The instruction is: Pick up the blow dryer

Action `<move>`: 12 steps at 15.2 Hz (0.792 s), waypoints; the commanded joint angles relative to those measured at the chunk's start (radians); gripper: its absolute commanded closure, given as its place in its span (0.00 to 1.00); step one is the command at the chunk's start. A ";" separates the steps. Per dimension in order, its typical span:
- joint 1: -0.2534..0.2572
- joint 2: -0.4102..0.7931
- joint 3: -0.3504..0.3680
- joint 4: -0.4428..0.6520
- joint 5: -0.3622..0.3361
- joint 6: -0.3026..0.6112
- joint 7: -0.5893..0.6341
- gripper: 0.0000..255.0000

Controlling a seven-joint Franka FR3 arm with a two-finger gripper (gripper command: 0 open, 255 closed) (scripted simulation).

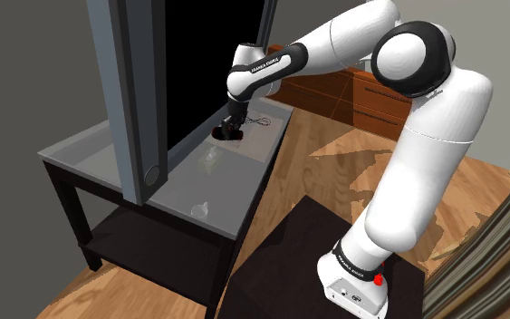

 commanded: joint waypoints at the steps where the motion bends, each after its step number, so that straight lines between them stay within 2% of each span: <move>1: -0.001 -0.013 -0.001 0.012 -0.001 -0.025 -0.001 1.00; 12: 0.001 -0.075 -0.002 0.075 -0.005 -0.150 0.000 1.00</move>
